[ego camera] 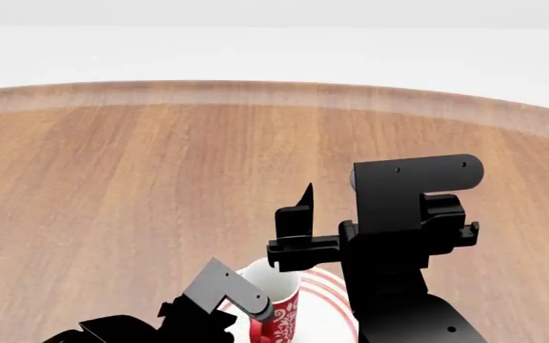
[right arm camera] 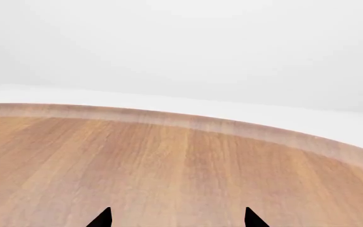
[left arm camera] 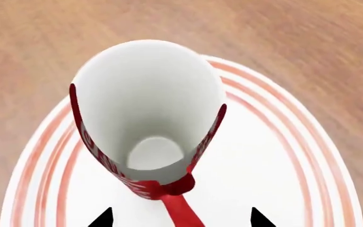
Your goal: Pick up the red mug and put it on the plate
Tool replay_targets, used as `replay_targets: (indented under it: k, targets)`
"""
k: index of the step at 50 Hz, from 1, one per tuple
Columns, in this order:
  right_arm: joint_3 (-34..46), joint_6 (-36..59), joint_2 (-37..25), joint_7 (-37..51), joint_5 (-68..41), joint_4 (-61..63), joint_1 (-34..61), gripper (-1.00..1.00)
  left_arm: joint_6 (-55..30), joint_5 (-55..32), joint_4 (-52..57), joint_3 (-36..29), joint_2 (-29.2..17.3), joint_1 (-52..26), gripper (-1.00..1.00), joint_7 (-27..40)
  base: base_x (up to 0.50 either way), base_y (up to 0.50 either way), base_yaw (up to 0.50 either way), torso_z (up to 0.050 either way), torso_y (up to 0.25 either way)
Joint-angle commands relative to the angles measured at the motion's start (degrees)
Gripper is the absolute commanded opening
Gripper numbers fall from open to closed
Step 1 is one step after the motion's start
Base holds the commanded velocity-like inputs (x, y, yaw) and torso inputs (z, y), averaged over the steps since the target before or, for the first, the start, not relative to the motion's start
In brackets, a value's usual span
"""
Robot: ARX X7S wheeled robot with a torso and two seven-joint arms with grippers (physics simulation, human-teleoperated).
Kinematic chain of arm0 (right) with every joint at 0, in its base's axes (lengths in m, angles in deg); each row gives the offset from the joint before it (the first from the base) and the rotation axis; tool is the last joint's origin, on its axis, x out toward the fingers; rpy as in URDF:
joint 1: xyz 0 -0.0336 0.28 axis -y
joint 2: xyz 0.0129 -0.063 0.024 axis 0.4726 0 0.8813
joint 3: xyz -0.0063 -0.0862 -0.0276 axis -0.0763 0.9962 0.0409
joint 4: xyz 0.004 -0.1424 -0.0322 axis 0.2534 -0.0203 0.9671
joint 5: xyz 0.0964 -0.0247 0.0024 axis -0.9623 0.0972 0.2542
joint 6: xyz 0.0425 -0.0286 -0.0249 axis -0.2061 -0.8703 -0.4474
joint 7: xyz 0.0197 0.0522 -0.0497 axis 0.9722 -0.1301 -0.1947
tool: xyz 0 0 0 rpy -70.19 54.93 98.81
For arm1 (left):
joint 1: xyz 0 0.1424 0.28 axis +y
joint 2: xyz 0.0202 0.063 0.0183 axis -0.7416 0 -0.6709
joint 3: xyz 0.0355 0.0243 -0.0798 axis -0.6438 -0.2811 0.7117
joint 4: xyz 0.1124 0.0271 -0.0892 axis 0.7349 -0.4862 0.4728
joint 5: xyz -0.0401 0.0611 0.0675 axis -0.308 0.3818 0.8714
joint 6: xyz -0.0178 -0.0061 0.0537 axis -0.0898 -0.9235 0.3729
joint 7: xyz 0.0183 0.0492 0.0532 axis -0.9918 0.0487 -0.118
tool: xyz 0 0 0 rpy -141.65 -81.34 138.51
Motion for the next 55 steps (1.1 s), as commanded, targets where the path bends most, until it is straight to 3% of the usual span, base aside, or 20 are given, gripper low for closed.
replay_targets:
  k: [1, 12, 15, 22, 25, 37, 43, 47, 55]
  targets:
    - [0.08, -0.38, -0.14, 0.08, -0.23, -0.40, -0.01, 1.00, -0.34, -1.07, 0.14, -1.24, 0.01, -0.20, 1.00, 0.08, 0.00, 0.00, 0.00, 0.000, 0.000]
    - [0.62, -1.03, -0.14, 0.11, -0.20, -1.00, -0.15, 1.00, -2.01, -2.35, 4.25, -0.80, -1.11, -0.10, 1.00, 8.36, 0.00, 0.00, 0.00, 0.000, 0.000]
    - [0.79, -1.08, -0.20, 0.15, -0.22, -0.96, -0.26, 1.00, -3.44, -4.05, 21.52, 0.00, -9.28, -0.12, 1.00, 15.26, 0.00, 0.00, 0.00, 0.000, 0.000]
    - [0.72, -1.05, -0.48, 0.26, -0.45, -0.79, -0.46, 1.00, -4.51, -6.09, 39.47, 1.13, -18.50, -0.19, 1.00, 22.56, 0.00, 0.00, 0.00, 0.000, 0.000]
    - [0.70, -0.95, -0.55, 0.37, -0.54, -0.73, -0.46, 1.00, -5.18, -7.87, 52.42, 1.95, -25.31, -0.20, 1.00, 27.34, 0.00, 0.00, 0.00, 0.000, 0.000]
    - [0.95, -1.38, -0.62, 0.38, -0.83, -0.88, -0.64, 1.00, -0.98, -9.18, 69.19, 5.71, -37.70, 1.10, 1.00, 35.07, 0.00, 0.00, 0.00, 0.000, 0.000]
    - [1.06, -1.56, -0.75, 0.35, -0.97, -0.84, -0.66, 1.00, 4.03, -9.60, 69.25, 9.54, -39.73, 2.39, 1.00, 40.73, 0.00, 0.00, 0.00, 0.000, 0.000]
    - [1.08, -1.61, -0.78, 0.37, -1.11, -0.83, -0.60, 1.00, 7.34, -6.10, 67.26, 10.99, -39.33, 3.20, 1.00, 47.40, 0.00, 0.00, 0.00, 0.000, 0.000]
    - [1.28, -2.04, -0.82, 0.23, -1.16, -1.23, -0.60, 1.00, 12.13, -0.42, 66.42, 12.80, -39.16, 3.96, 1.00, 53.95, 0.00, 0.00, 0.00, 0.000, 0.000]
